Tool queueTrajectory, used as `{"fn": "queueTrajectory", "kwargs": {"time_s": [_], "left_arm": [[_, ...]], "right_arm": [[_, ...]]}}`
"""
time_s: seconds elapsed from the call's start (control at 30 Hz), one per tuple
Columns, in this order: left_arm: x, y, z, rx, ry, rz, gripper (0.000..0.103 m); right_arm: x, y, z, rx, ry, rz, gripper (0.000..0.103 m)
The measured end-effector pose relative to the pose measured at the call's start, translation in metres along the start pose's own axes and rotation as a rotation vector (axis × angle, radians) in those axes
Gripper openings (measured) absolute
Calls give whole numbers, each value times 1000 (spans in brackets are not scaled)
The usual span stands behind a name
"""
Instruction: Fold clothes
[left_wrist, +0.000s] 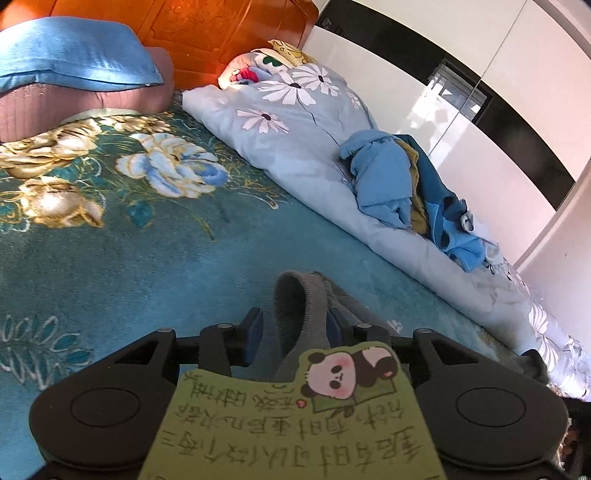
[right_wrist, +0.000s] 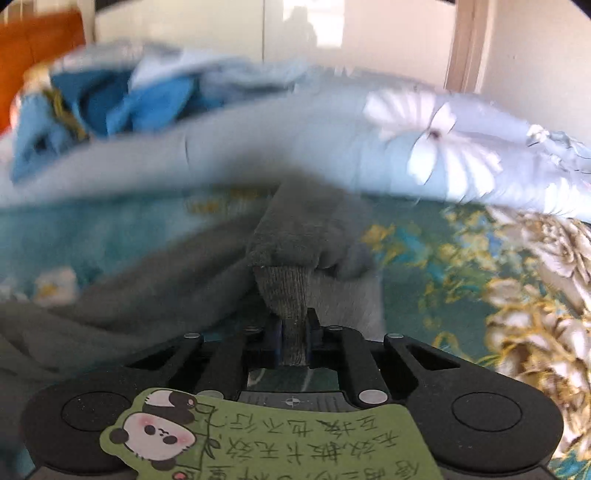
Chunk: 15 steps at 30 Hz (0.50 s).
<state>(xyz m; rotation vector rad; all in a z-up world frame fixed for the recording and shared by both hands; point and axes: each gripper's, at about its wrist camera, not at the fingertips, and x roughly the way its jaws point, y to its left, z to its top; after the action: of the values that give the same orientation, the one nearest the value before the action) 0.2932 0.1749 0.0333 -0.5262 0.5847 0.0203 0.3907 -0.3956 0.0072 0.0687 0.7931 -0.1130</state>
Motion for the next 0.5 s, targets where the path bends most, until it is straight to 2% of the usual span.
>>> {"fn": "queueTrajectory", "kwargs": {"time_s": [0.13,0.3,0.4,0.5], "left_arm": [[-3,7,3,-25,4,-32,35],[-3,6,2,-35,5,-63,35],[0,4,1,-41,12,-67,36],[1,2,-1,-43,15,-68,36]], "right_arm": [[-89,-50,21,153,-154,126,8],[-212,-111,44,281,-351,178,8],[-233,-133,57,312,-372,123,8],[-197,-156,56,386,-276,51,9]]}}
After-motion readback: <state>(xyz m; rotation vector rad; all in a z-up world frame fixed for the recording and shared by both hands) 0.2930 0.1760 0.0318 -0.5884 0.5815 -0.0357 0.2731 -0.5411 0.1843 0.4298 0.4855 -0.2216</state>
